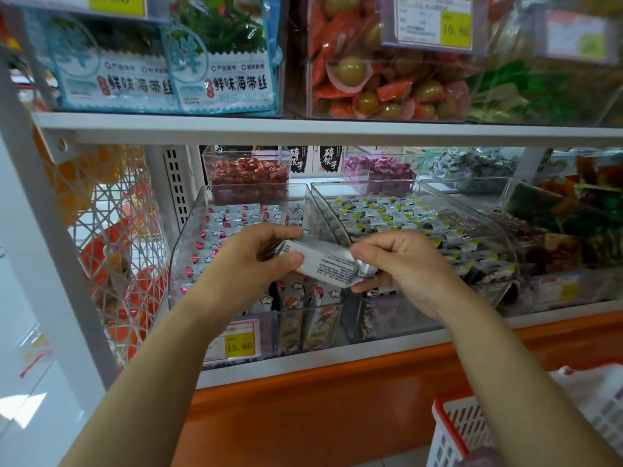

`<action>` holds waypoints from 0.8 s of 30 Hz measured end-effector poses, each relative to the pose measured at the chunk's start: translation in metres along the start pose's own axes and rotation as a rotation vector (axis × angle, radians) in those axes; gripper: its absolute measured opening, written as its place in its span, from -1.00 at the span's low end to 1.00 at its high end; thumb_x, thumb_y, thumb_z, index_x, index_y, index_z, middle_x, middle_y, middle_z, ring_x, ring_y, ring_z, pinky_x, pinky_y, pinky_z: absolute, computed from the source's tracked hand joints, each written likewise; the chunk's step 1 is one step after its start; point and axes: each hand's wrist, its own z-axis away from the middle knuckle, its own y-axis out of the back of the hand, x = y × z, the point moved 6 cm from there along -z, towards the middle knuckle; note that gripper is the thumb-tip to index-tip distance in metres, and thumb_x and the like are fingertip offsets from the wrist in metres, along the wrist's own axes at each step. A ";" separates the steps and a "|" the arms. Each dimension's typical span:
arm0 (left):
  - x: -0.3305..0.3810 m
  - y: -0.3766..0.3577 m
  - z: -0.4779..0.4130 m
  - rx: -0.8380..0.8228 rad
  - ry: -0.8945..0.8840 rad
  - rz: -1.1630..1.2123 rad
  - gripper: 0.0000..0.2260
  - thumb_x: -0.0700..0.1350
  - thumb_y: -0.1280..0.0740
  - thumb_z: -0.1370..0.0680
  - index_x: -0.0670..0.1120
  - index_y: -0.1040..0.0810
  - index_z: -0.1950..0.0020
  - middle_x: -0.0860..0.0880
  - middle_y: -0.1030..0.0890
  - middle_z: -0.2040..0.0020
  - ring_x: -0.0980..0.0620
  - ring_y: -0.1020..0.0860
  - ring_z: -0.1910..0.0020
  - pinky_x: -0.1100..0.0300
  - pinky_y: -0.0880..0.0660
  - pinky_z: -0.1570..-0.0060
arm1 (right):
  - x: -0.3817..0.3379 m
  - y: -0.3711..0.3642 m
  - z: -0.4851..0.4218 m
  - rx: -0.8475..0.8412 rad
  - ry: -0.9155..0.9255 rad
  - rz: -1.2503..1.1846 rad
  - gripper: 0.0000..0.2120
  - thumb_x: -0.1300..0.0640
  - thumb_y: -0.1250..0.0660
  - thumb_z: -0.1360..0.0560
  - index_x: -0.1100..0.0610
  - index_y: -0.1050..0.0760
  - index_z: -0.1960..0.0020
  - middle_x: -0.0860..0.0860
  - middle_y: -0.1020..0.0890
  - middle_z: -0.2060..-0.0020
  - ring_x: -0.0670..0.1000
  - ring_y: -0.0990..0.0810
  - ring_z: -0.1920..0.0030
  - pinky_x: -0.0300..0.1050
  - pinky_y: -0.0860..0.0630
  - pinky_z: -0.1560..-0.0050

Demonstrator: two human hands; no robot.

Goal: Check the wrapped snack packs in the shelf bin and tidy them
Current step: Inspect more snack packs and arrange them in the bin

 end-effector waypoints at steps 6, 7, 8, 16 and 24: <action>-0.011 0.006 -0.007 0.172 0.035 0.068 -0.86 -0.19 -0.24 -0.58 -0.14 -0.60 0.00 -0.08 -0.67 0.10 0.05 -0.66 0.12 0.35 -0.57 0.19 | 0.006 -0.010 -0.004 0.021 0.023 -0.133 -0.80 -0.03 -0.39 -0.34 0.07 -0.69 0.19 0.04 -0.71 0.20 0.02 -0.69 0.19 -0.17 -0.63 0.29; -0.013 0.008 -0.009 0.212 0.044 0.100 -0.85 -0.19 -0.24 -0.58 -0.16 -0.60 0.03 -0.10 -0.66 0.12 0.05 -0.66 0.15 0.35 -0.57 0.20 | 0.004 -0.014 -0.004 0.003 0.043 -0.137 -0.77 -0.06 -0.41 -0.30 0.04 -0.68 0.12 -0.01 -0.71 0.17 0.01 -0.68 0.15 -0.15 -0.64 0.23; -0.015 0.009 -0.010 0.248 0.048 0.120 -0.84 -0.18 -0.23 -0.59 -0.18 -0.59 0.06 -0.12 -0.66 0.13 0.05 -0.66 0.18 0.34 -0.57 0.22 | 0.003 -0.017 -0.004 0.001 0.068 -0.090 -0.70 -0.07 -0.43 -0.28 -0.01 -0.64 0.01 -0.08 -0.70 0.16 -0.01 -0.68 0.14 -0.14 -0.64 0.17; -0.012 0.002 -0.017 0.305 0.042 0.104 -0.80 -0.09 -0.17 -0.61 -0.13 -0.55 -0.07 -0.08 -0.62 0.08 0.02 -0.65 0.15 0.20 -0.62 0.20 | -0.011 -0.012 -0.012 0.234 0.255 0.272 -0.67 0.14 -0.35 -0.49 0.10 -0.50 -0.26 -0.07 -0.60 0.20 -0.16 -0.59 0.40 -0.35 -0.52 0.31; -0.011 0.008 -0.076 0.233 -0.008 -0.689 -0.62 -0.11 -0.20 -0.60 -0.17 -0.37 -0.40 -0.16 -0.42 -0.38 -0.12 -0.39 -0.33 0.06 -0.32 -0.30 | -0.001 0.033 -0.031 0.574 0.132 0.027 -0.77 0.17 -0.32 -0.53 0.19 -0.50 -0.17 0.03 -0.60 0.07 -0.11 -0.63 0.33 -0.14 -0.63 0.22</action>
